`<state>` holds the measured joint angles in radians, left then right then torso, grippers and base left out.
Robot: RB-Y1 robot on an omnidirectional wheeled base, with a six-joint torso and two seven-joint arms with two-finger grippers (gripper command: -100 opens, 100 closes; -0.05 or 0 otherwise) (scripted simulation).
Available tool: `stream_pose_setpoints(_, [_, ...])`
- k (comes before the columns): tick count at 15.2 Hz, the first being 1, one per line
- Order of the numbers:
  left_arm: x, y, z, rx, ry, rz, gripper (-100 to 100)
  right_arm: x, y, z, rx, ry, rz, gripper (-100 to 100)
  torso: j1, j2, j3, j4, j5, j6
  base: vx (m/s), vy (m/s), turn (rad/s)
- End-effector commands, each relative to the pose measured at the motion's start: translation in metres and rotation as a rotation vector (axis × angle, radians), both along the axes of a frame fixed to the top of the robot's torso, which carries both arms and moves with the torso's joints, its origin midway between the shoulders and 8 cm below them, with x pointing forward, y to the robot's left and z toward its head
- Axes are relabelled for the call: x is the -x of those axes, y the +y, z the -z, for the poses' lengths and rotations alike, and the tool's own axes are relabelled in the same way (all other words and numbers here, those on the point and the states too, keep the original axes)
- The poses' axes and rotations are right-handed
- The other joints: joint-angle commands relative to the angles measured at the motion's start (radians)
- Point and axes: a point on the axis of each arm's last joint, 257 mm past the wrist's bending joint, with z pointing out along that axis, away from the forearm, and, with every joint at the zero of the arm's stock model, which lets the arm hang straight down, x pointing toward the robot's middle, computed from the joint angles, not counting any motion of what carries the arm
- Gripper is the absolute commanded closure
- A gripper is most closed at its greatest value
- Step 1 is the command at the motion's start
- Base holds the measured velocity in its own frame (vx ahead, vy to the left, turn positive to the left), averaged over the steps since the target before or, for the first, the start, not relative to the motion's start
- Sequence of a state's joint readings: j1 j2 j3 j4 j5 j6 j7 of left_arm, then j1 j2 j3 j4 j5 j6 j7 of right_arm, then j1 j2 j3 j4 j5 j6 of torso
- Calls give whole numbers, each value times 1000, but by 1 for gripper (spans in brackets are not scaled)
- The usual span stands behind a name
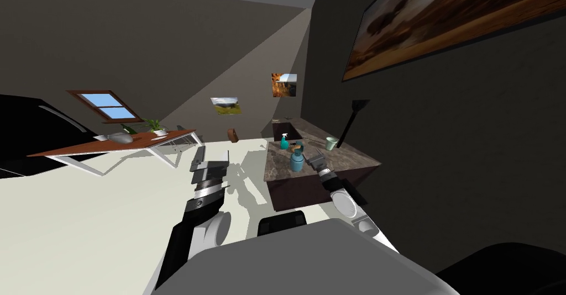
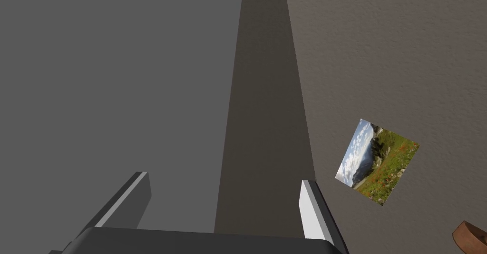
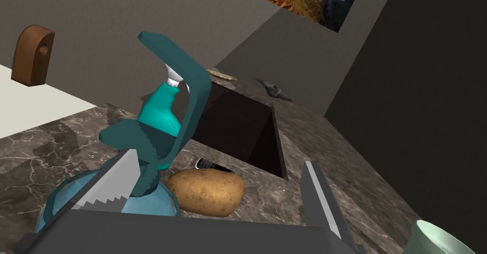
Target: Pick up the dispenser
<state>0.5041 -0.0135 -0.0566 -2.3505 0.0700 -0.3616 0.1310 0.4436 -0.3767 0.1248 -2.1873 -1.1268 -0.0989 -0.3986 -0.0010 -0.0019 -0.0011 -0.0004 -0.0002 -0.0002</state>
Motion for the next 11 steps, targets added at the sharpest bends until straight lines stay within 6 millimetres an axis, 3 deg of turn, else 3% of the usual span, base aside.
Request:
stream_pose_setpoints(1, [0, 0, 0, 0, 0, 0, 0, 0, 8, 9, -62, 38, -44, -100, 0, 0, 0, 0, 0, 0, 25, -21, 51])
stream_pose_setpoints(11, [0, 0, 0, 0, 0, 0, 0, 4, 37, 35, -269, 166, -184, -100, -1, -1, 0, 0, 0, 0, 29, -26, 52])
